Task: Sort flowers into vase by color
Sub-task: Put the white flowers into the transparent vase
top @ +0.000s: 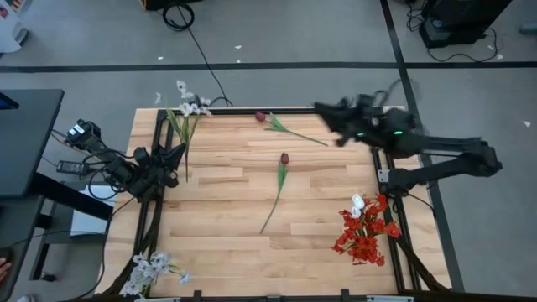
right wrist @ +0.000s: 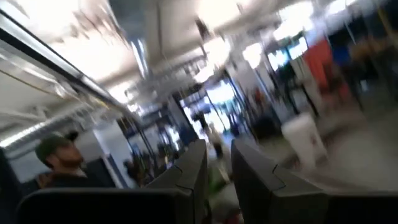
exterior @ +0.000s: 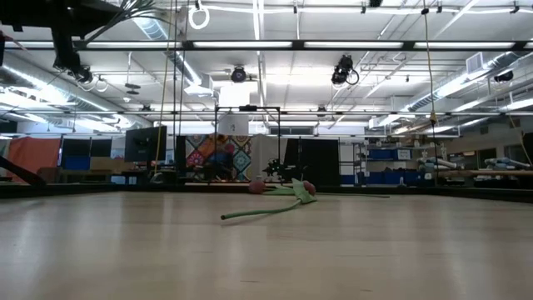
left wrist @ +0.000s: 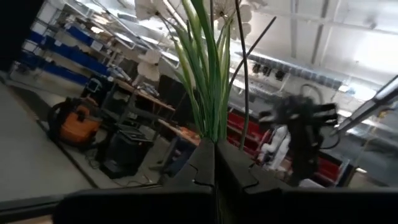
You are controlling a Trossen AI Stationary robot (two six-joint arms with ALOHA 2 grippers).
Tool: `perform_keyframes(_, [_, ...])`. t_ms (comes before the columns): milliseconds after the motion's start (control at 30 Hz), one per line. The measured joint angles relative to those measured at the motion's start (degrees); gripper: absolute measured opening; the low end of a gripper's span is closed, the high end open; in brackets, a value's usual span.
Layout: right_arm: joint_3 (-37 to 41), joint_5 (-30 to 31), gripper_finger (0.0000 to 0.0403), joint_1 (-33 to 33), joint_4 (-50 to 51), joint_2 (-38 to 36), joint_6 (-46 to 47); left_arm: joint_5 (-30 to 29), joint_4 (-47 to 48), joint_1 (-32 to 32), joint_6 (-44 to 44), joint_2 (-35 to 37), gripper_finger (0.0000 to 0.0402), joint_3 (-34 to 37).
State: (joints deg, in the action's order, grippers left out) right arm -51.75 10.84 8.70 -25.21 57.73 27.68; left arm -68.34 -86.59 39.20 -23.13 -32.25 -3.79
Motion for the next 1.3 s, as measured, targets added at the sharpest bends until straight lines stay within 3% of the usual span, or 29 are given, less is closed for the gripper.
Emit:
perform_keyframes(133, [-0.04,-0.73,0.0083,-0.71,-5.89,10.19,6.13,4.69,0.03,-0.01,5.36,0.0,0.0004,-0.43])
perform_keyframes(233, [-0.04,-2.19,0.0083,-1.69,-17.29,18.92,11.12,10.33,2.85,0.0,7.58,0.02,0.0004,-3.79])
perform_keyframes(400, [-2.22,-2.74,0.0083,-3.12,-30.93,30.6,14.68,11.05,20.49,-0.04,2.61,0.0,0.0004,-13.82])
perform_keyframes(500, [-6.63,-2.31,0.0084,-3.85,-31.32,35.92,13.86,10.8,32.3,-0.5,1.77,0.0,0.0004,-19.07])
perform_keyframes(667, [-18.74,-3.79,0.0105,-4.63,-31.3,44.88,9.68,7.66,42.49,-1.72,5.47,0.03,0.0004,-23.66])
perform_keyframes(867, [-32.32,-7.35,0.0175,-3.8,-30.24,53.77,10.3,6.88,46.79,-3.08,8.6,0.0,0.0004,-24.3])
perform_keyframes(1067, [-41.44,-8.19,0.0246,-2.27,-28.11,59.86,17.18,6.86,49.81,-3.15,10.16,0.02,0.0004,-24.3])
perform_keyframes(1200, [-44.88,-9.89,0.0246,-2.13,-26.78,62.79,16.32,6.87,55.53,-3.31,18.11,-0.71,0.0004,-24.3])
perform_keyframes(1300, [-45.77,-10.81,0.0231,-2.2,-26.69,64.14,16.28,6.9,58.55,-3.86,19.44,-1.23,0.0004,-24.3])
